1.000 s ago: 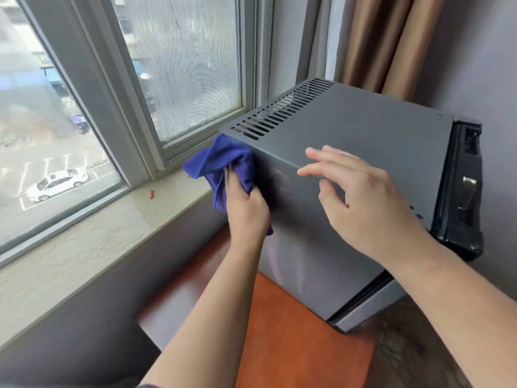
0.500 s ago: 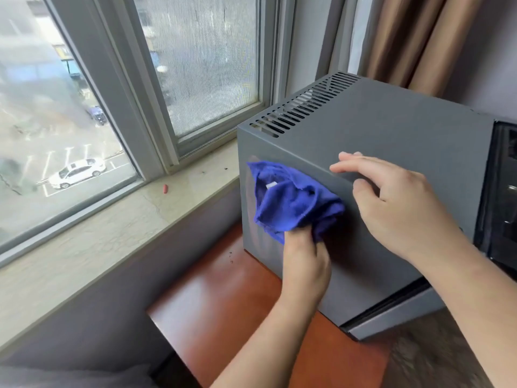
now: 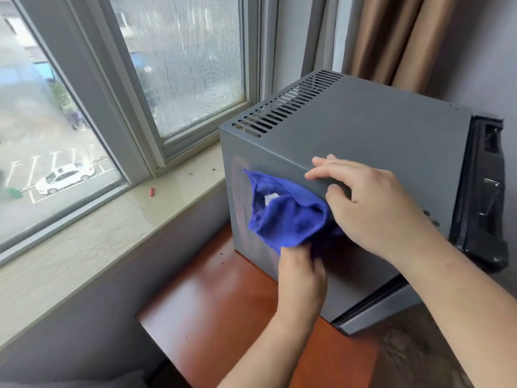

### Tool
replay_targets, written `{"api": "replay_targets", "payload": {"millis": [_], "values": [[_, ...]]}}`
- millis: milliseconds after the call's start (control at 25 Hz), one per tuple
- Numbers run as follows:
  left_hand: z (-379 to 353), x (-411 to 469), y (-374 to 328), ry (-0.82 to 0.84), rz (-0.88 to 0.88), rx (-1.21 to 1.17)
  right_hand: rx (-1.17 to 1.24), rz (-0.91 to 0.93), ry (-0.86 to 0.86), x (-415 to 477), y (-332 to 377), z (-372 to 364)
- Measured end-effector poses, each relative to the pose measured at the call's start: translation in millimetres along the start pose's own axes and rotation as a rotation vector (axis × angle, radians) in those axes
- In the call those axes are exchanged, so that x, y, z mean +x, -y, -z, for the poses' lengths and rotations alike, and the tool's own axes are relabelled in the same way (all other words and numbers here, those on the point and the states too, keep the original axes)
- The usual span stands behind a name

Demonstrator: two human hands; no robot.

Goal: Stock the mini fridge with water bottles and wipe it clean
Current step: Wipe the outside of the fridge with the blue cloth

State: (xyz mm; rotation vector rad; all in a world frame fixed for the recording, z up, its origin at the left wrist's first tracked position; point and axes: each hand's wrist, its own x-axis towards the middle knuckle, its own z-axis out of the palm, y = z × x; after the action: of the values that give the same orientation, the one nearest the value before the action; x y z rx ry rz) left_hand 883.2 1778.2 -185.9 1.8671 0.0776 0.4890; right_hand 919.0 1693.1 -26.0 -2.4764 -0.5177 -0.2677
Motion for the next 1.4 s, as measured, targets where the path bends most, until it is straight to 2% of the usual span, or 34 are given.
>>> {"api": "replay_targets", "payload": {"millis": [80, 160, 240, 400, 520, 640, 760, 880, 960, 1080, 1160, 1240, 1280, 1400], "values": [[-7.4, -29.7, 12.1, 0.133, 0.019, 0.022, 0.008, -0.003, -0.006, -0.6, 0.2, -0.4], [-6.2, -32.1, 13.2, 0.169, 0.048, 0.019, 0.001, -0.010, -0.008, -0.7, 1.1, -0.8], [3.0, -15.4, 1.9, 0.112, 0.085, -0.001, -0.006, -0.016, -0.003, 0.0, 2.1, -0.2], [35.5, 54.4, 1.4, -0.175, 0.107, -0.015, -0.010, -0.025, 0.003, -0.2, 3.5, 1.0], [55.6, 89.1, 2.2, -0.186, 0.182, 0.028, 0.005, -0.034, 0.005, -0.8, 4.2, 1.4], [62.6, 102.2, -5.9, -0.204, 0.294, -0.039, 0.011, -0.041, 0.014, -1.0, 3.7, 2.7], [63.0, 112.1, 1.1, -0.238, 0.309, -0.021, 0.010, -0.037, 0.032, -0.8, 3.3, 3.9], [56.6, 107.3, 3.6, -0.207, 0.305, 0.074, -0.007, -0.021, 0.030, -0.5, 2.0, 3.2], [51.8, 90.8, 3.7, -0.198, 0.232, 0.127, -0.021, -0.001, 0.018, -0.4, 2.2, 0.7], [45.6, 46.3, 5.2, -0.052, 0.130, 0.205, -0.046, 0.009, 0.012, -0.3, 3.2, 0.2], [47.6, 21.3, 11.5, 0.096, 0.138, 0.134, -0.051, -0.002, 0.011, -0.4, 3.4, 1.6], [53.8, 15.9, 9.8, 0.153, 0.255, 0.056, -0.061, -0.010, 0.003, -0.6, 4.0, 2.4], [59.0, 20.9, 7.1, 0.106, 0.306, 0.030, -0.061, -0.012, 0.000, -0.7, 4.8, 1.6], [82.1, 60.7, -18.5, -0.203, 0.231, -0.143, -0.042, -0.027, -0.004, -1.9, 5.6, 1.5]]}}
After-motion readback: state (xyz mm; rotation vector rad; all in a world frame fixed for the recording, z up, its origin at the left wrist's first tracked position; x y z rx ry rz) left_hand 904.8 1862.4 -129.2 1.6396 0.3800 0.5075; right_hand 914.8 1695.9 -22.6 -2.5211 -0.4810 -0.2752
